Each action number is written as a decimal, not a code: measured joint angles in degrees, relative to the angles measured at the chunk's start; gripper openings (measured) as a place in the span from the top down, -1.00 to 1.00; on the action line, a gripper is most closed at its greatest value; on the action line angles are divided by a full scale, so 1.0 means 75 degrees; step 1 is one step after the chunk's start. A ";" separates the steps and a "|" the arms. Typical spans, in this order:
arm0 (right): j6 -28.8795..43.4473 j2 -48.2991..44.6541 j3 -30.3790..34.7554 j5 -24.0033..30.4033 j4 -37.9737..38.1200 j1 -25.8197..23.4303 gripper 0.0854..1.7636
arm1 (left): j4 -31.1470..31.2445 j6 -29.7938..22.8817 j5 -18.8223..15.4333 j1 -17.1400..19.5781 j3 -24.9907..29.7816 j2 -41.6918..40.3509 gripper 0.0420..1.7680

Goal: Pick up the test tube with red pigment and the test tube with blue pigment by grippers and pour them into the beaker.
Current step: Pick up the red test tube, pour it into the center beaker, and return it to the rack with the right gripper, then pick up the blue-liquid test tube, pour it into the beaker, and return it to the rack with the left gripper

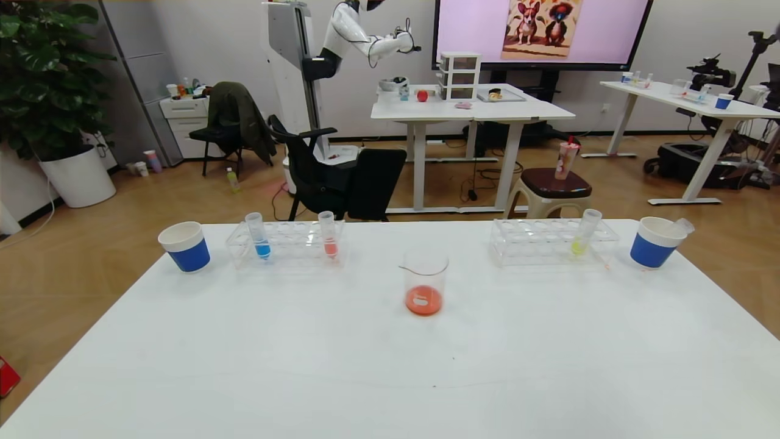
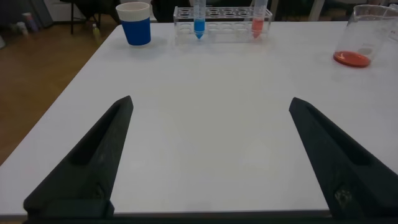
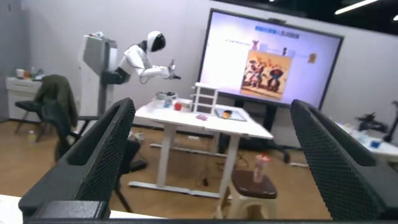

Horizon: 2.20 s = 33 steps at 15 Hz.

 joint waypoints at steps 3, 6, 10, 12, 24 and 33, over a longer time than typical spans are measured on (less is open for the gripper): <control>-0.0684 -0.1539 0.1092 -0.0236 0.0224 -0.0291 -0.97 | 0.0000 -0.0003 -0.0003 0.0003 0.0000 0.0000 -0.98; -0.0792 -0.3022 0.1611 -0.0434 0.1658 -0.0515 -0.97 | 0.0000 0.0000 0.0000 0.0000 0.0000 0.0000 -0.98; -0.0816 -0.5322 0.1734 -0.0400 0.4723 -0.0801 -0.97 | 0.0000 0.0000 0.0000 0.0000 0.0000 0.0000 -0.98; -0.0805 -0.6455 0.1816 -0.0268 0.5860 -0.0891 -0.97 | 0.0000 0.0000 -0.0003 0.0000 0.0000 0.0000 -0.98; 0.0304 -0.8607 0.5333 0.0918 0.6941 -0.1052 -0.97 | 0.0000 0.0000 0.0000 0.0000 0.0000 0.0000 -0.98; 0.1139 -0.8610 0.5403 0.0715 0.7103 -0.1070 -0.97 | 0.0007 0.0023 0.0005 0.0000 0.0000 0.0000 -0.98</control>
